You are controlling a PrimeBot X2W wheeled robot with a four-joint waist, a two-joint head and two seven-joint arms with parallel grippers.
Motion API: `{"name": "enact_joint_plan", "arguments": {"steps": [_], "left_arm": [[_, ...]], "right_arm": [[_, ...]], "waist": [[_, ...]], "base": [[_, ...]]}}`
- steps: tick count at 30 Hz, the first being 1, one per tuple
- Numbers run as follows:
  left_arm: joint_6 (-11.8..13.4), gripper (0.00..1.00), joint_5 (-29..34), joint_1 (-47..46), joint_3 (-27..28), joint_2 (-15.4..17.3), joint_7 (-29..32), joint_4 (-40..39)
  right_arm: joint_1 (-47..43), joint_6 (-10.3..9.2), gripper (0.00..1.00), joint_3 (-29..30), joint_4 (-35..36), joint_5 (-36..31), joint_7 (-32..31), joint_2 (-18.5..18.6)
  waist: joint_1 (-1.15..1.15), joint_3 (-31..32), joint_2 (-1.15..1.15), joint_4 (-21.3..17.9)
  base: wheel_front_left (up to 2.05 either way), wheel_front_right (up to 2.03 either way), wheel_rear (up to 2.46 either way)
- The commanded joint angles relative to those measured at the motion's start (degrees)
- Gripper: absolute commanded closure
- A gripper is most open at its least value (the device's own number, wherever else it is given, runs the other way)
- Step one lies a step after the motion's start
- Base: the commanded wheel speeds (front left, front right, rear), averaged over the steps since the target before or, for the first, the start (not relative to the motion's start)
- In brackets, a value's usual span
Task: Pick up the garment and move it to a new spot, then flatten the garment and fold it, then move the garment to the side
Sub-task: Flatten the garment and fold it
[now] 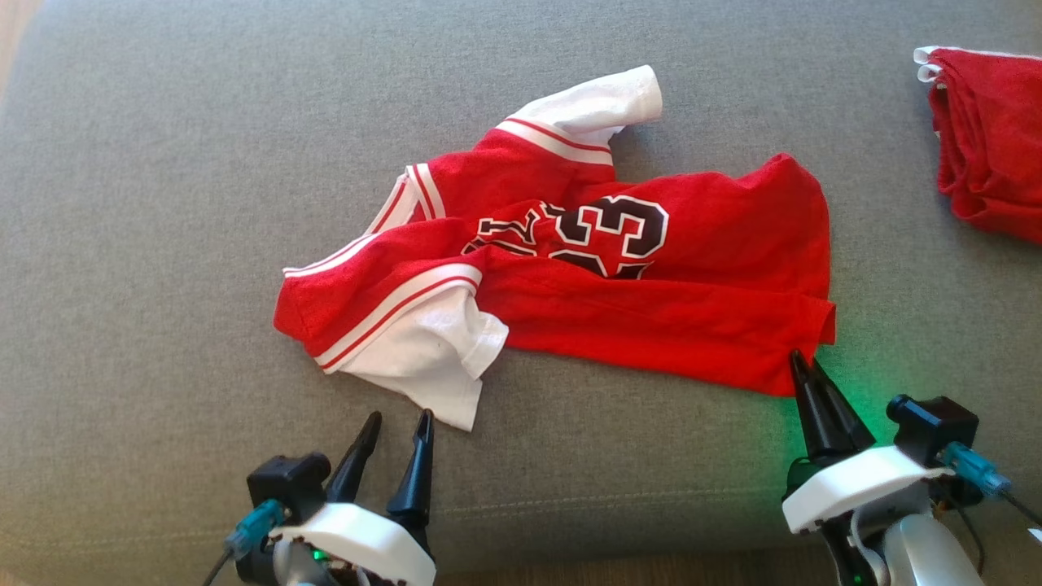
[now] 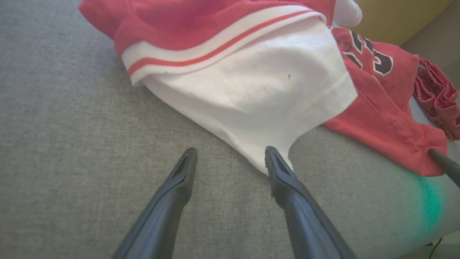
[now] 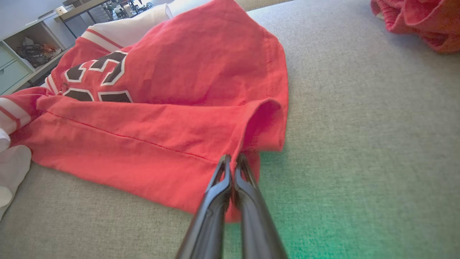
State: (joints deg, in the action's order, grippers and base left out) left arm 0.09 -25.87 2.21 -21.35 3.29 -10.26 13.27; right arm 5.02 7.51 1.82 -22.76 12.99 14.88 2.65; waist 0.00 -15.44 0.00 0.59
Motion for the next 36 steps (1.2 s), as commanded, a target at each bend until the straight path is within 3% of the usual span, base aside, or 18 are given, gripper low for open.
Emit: {"name": "enact_joint_plan", "arguments": {"steps": [1,7,12,18,24,25,26,36], "left_arm": [[0.02,0.00,-0.13,-1.26,1.35,0.43,-0.63,-1.28],[-2.60,0.00,-3.12,-1.11,0.25,0.30,1.34,-0.97],[-5.44,0.00,-9.09,-2.71,-1.48,0.03,6.20,0.66],[-6.25,0.00,-12.91,-6.00,-2.19,-0.11,9.35,3.11],[-6.58,0.00,-12.80,-7.93,-4.35,0.05,11.52,5.49],[-6.67,0.12,-12.83,-8.10,-4.70,0.20,11.85,5.67],[-6.75,0.98,-12.79,-8.25,-5.05,0.38,11.99,5.72],[-7.26,1.00,-14.40,-6.32,-4.87,3.65,9.32,-1.67]], "right_arm": [[-0.54,-0.02,1.00,-0.82,2.31,-0.60,0.12,0.22],[-0.75,-0.02,1.00,-0.12,3.60,-1.09,0.12,0.22],[-0.27,-0.02,1.00,0.41,4.32,-1.64,0.12,0.22],[0.62,-0.02,1.00,0.00,4.50,-1.56,0.12,0.22],[1.35,-0.02,1.00,0.18,4.46,-1.47,0.12,0.22],[1.43,-0.02,1.00,0.33,4.48,-1.52,0.12,0.22],[1.48,-0.02,1.00,0.47,4.50,-1.56,0.12,0.22],[1.16,-0.02,1.00,1.93,5.49,-2.56,0.12,0.22]], "waist": [[0.00,0.09,0.00,-0.10],[0.00,-0.39,0.00,-0.26],[0.00,-1.69,0.00,-0.23],[0.00,-3.33,0.00,-0.72],[0.00,-4.14,0.00,-1.37],[0.00,-4.16,0.00,-1.43],[0.00,-4.14,0.00,-1.48],[0.00,-1.31,0.00,-0.94]], "base": [[0.00,0.00,0.00],[0.00,0.00,0.00],[0.00,0.00,0.00],[0.00,0.00,0.00],[0.00,0.00,0.00],[0.00,0.00,0.00],[0.00,0.00,0.00],[0.00,0.00,0.00]]}}
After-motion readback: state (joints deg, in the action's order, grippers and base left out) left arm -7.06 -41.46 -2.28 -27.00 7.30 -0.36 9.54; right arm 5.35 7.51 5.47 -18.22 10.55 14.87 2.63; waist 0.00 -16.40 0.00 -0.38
